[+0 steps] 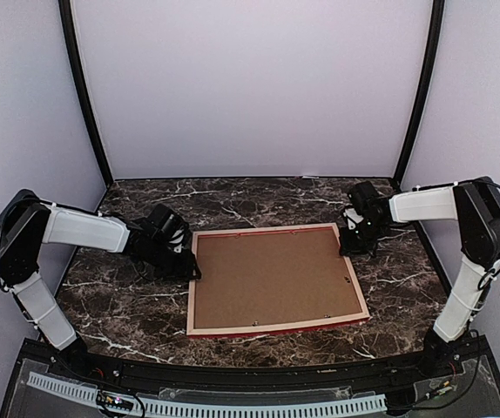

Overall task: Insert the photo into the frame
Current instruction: Press the fastener onto the backboard.

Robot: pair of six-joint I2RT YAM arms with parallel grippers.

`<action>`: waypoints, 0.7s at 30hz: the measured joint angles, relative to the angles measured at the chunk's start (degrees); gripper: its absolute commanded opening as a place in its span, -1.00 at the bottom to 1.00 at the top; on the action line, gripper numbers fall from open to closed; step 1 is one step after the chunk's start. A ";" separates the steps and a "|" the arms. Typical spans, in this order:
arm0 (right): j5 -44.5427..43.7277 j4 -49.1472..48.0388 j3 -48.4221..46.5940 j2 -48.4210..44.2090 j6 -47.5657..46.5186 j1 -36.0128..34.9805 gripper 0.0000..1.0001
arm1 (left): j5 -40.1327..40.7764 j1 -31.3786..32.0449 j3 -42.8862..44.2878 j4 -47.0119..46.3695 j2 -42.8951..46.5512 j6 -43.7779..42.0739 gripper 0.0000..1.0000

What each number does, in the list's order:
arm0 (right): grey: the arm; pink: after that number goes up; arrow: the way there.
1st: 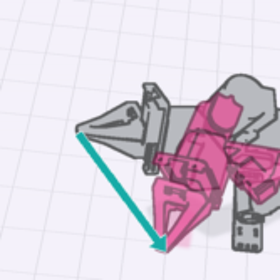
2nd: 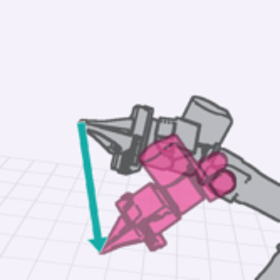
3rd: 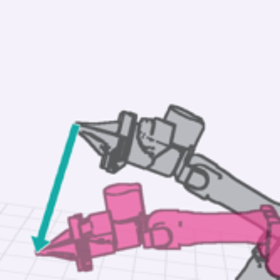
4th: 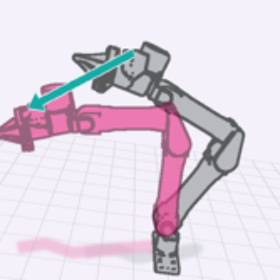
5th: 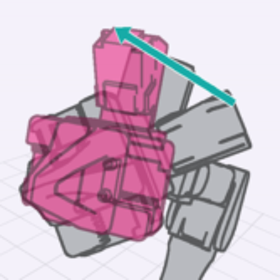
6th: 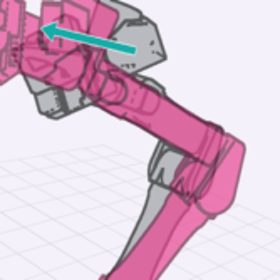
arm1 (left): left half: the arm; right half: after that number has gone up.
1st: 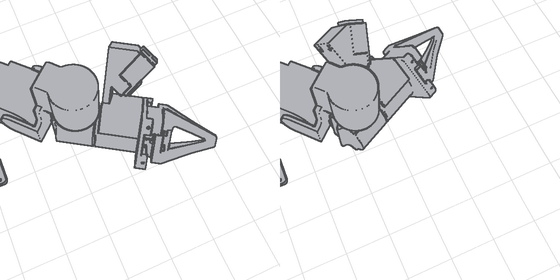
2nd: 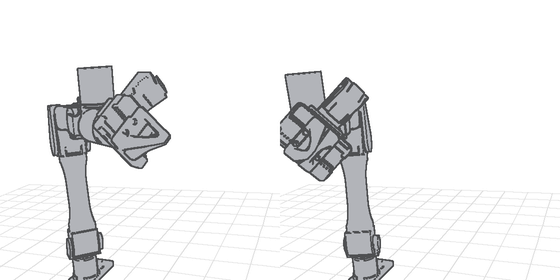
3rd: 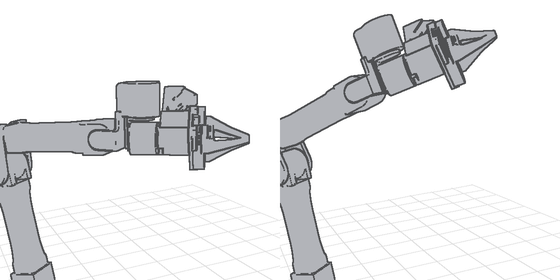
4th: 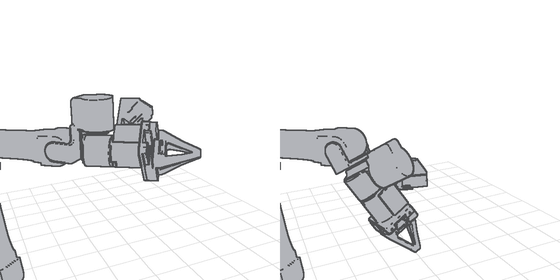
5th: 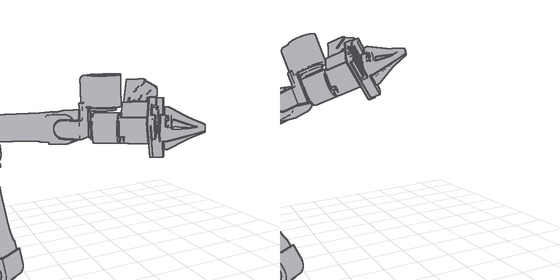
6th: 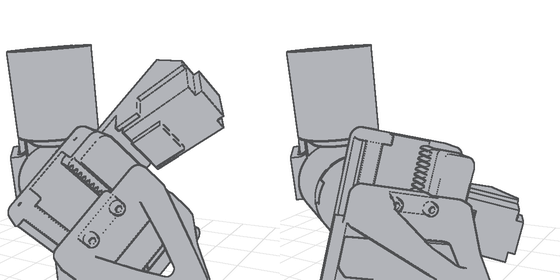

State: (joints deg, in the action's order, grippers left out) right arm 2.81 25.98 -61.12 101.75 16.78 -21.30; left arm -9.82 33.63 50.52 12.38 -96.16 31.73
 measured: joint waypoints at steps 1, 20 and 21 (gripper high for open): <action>0.00 -0.02 0.00 0.00 -0.02 0.00 -0.63 | 0.00 0.00 -0.02 0.00 0.00 0.02 -0.15; 0.44 -0.52 0.00 0.04 -0.02 -0.02 -0.67 | -0.31 -0.04 -1.09 -0.28 0.50 0.20 -0.32; 0.46 -0.52 0.00 0.04 -0.02 -0.02 -0.67 | -0.31 -0.04 -1.11 -0.28 0.52 0.20 -0.28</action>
State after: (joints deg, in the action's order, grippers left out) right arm 3.27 25.45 -61.12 101.80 16.75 -21.32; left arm -10.13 33.58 49.41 12.10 -95.64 31.92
